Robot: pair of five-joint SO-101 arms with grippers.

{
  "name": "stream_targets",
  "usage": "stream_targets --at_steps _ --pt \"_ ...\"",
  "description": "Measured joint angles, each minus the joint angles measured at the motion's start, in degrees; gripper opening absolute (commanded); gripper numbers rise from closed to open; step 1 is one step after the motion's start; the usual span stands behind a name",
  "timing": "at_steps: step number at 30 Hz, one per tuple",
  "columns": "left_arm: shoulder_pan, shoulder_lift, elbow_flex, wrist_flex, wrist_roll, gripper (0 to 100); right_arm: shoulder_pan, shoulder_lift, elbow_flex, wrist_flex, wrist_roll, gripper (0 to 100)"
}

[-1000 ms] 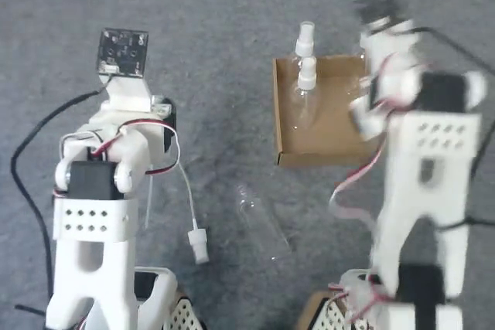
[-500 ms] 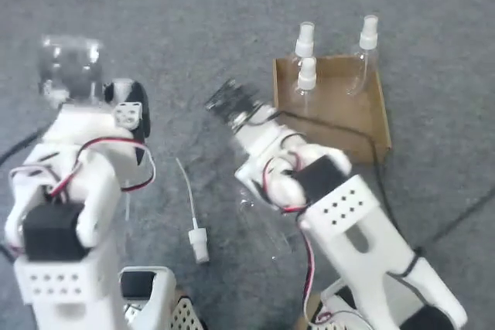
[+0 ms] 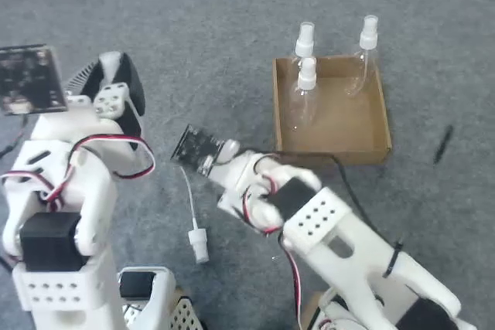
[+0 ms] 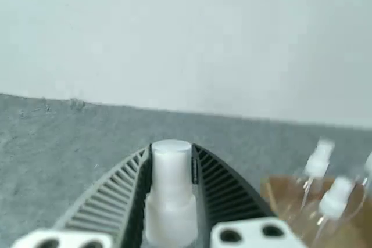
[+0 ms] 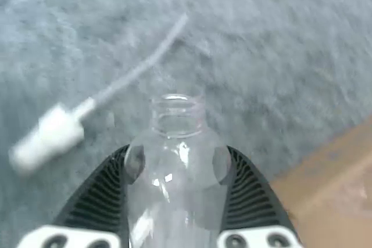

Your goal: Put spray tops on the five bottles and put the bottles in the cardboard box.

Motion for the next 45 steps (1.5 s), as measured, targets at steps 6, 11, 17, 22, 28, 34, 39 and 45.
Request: stream_targets --at_steps 6,11,17,22,28,34,39,45 --pt "-0.09 0.00 0.00 -2.02 2.29 1 -0.88 0.00 7.56 -20.40 -9.58 0.6" --pt "0.18 -0.09 1.14 -7.38 6.77 1 -1.05 0.00 10.64 -27.52 -11.08 0.6" --pt "0.26 0.00 8.62 -17.76 7.91 1 -1.05 0.00 11.43 -30.59 -11.25 0.6" --pt "0.18 0.00 13.27 -23.56 8.18 1 -1.14 0.00 11.43 -30.77 -11.25 0.6" --pt "0.18 0.00 15.21 -25.76 8.18 1 -1.23 0.00 11.43 -30.77 -11.25 0.6" --pt "2.73 0.00 19.78 -25.93 8.18 1 -1.23 0.00 11.43 -30.77 -11.25 0.6" --pt "5.01 0.00 22.59 -25.93 8.18 1 -1.23 0.00 11.43 -30.77 -11.25 0.6" --pt "5.36 0.00 24.00 -25.76 8.18 1 -1.23 -6.68 13.36 -30.77 -11.25 0.6"
